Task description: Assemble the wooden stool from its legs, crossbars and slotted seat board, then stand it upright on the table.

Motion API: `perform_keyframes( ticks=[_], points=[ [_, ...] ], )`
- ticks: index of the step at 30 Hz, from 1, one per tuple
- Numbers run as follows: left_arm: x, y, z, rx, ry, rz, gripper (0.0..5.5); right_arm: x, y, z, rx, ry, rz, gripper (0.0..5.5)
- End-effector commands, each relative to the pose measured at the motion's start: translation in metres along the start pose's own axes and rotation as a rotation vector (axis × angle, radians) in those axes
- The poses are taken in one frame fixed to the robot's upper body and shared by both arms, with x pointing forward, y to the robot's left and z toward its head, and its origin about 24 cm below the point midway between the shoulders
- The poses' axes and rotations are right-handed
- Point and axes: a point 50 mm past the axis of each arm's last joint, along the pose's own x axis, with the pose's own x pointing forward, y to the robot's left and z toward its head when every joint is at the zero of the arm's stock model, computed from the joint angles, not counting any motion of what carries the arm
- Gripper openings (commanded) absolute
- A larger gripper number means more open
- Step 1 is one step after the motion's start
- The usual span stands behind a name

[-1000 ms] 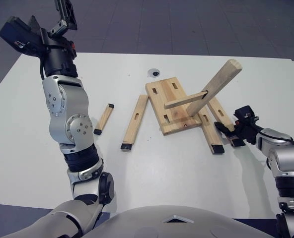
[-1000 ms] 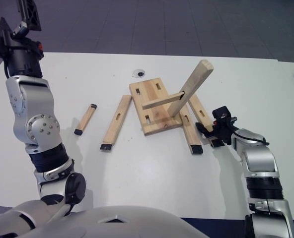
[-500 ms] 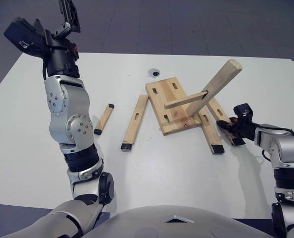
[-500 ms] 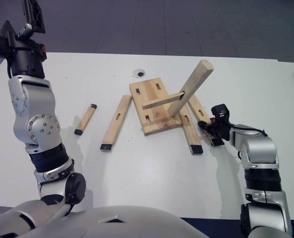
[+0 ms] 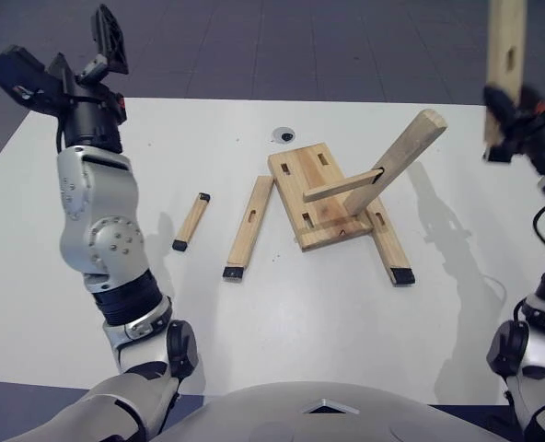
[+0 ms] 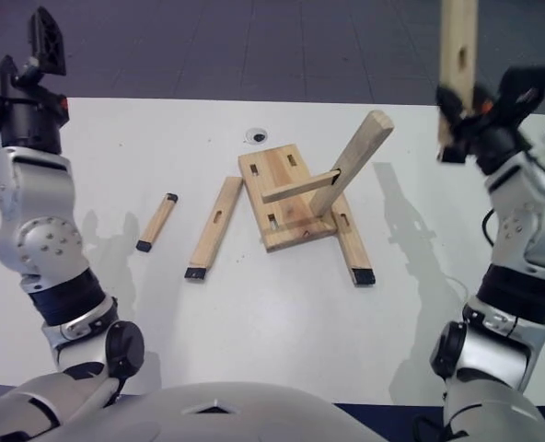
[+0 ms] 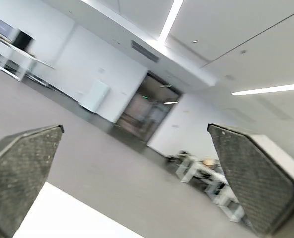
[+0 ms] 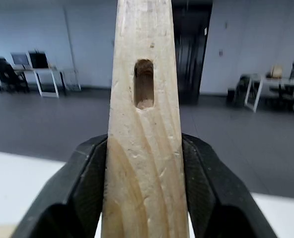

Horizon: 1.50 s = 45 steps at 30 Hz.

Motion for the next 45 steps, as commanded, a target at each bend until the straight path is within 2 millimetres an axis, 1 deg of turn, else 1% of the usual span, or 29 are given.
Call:
perform_keyframes(
  ticks=[1, 2, 4, 7, 10, 11, 14, 17, 22, 24, 25, 29, 35, 40, 45],
  points=[
    [0.001, -0.092, 0.034, -0.405, 0.02, -0.6, 5.4, 0.006, 0.06, 0.076, -0.143, -0.369, 0.286, 2.04],
    [0.001, -0.109, 0.033, -0.457, 0.051, -0.676, 5.4, 0.006, 0.071, 0.078, -0.146, -0.389, 0.332, 2.04],
    [0.003, -0.138, 0.022, -0.505, 0.156, -0.773, 5.4, 0.007, 0.093, 0.075, -0.122, -0.412, 0.414, 2.04],
    [0.009, -0.16, 0.004, -0.576, 0.318, -0.811, 5.4, 0.005, 0.119, 0.061, -0.112, -0.4, 0.492, 2.04],
    [0.009, -0.177, -0.004, -0.659, 0.426, -0.858, 5.4, 0.001, 0.136, 0.043, -0.098, -0.366, 0.531, 2.04],
    [0.009, -0.18, -0.005, -0.655, 0.447, -0.863, 5.4, -0.001, 0.14, 0.038, -0.097, -0.356, 0.535, 2.04],
    [0.011, -0.181, -0.008, -0.66, 0.487, -0.849, 5.4, -0.006, 0.149, 0.024, -0.106, -0.316, 0.553, 2.04],
    [0.014, -0.178, -0.01, -0.645, 0.508, -0.832, 5.4, -0.011, 0.154, 0.013, -0.124, -0.279, 0.564, 2.04],
    [0.021, -0.17, -0.015, -0.568, 0.508, -0.775, 4.6, -0.016, 0.157, 0.001, -0.159, -0.228, 0.571, 2.04],
    [0.021, -0.168, -0.017, -0.543, 0.511, -0.763, 4.15, -0.015, 0.156, -0.003, -0.17, -0.214, 0.566, 2.04],
    [0.021, -0.168, -0.019, -0.538, 0.513, -0.76, 4.03, -0.015, 0.156, -0.004, -0.176, -0.209, 0.563, 2.04],
    [0.021, -0.165, -0.023, -0.482, 0.504, -0.745, 3.29, -0.012, 0.155, -0.007, -0.191, -0.195, 0.552, 2.04],
    [0.017, -0.171, -0.02, -0.496, 0.474, -0.765, 2.33, -0.01, 0.148, -0.01, -0.203, -0.179, 0.529, 2.04],
    [0.018, -0.172, -0.018, -0.482, 0.45, -0.756, 1.94, -0.008, 0.145, -0.013, -0.206, -0.173, 0.507, 2.04],
    [0.023, -0.166, -0.016, -0.411, 0.415, -0.725, 1.69, -0.006, 0.143, -0.015, -0.202, -0.162, 0.492, 2.04]
  ],
)
